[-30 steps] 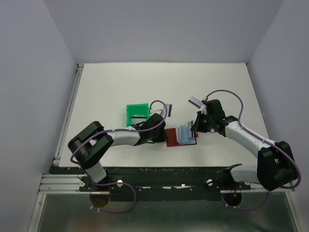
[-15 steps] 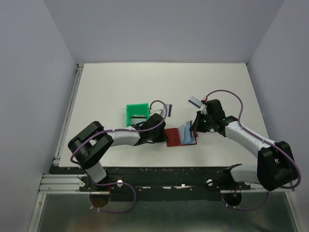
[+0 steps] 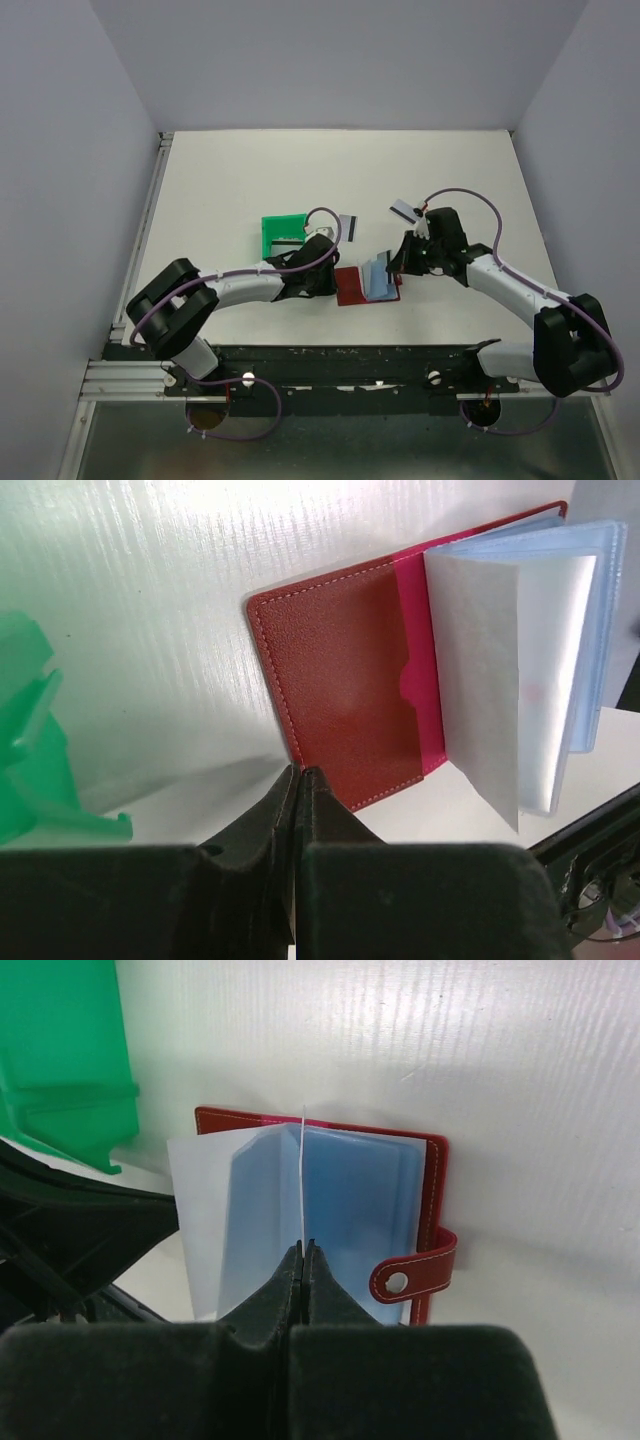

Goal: Put the credit cards into the card holder
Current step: Insert the credit card into the card holder.

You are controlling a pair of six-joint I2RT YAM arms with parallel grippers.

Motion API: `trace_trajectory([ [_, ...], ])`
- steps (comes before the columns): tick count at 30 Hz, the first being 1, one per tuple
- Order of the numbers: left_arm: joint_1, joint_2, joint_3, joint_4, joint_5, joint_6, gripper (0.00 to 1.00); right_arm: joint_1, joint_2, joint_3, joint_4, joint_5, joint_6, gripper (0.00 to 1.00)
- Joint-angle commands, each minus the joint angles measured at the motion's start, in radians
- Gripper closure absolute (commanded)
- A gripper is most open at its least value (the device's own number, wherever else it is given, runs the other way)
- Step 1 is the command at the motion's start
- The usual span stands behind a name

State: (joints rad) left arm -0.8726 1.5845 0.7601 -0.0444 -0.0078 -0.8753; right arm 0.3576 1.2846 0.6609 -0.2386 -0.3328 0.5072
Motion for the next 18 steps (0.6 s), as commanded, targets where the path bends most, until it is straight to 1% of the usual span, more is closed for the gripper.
trace_trajectory([
  [1, -0.006, -0.089, 0.059, -0.117, -0.06, 0.045, 0.9, -0.006, 0.01, -0.014, 0.068, -0.08, 0.025, 1.0],
  [10, -0.006, -0.185, 0.12, -0.135, -0.058, 0.088, 0.88, -0.006, 0.035, -0.02, 0.133, -0.166, 0.053, 1.0],
  [15, -0.006, -0.189, 0.148, -0.075, 0.0, 0.113, 0.88, -0.006, 0.056, -0.026, 0.17, -0.198, 0.067, 1.0],
  [18, -0.012, -0.159, 0.166, -0.04, 0.051, 0.124, 0.87, -0.005, 0.07, -0.026, 0.179, -0.203, 0.073, 1.0],
])
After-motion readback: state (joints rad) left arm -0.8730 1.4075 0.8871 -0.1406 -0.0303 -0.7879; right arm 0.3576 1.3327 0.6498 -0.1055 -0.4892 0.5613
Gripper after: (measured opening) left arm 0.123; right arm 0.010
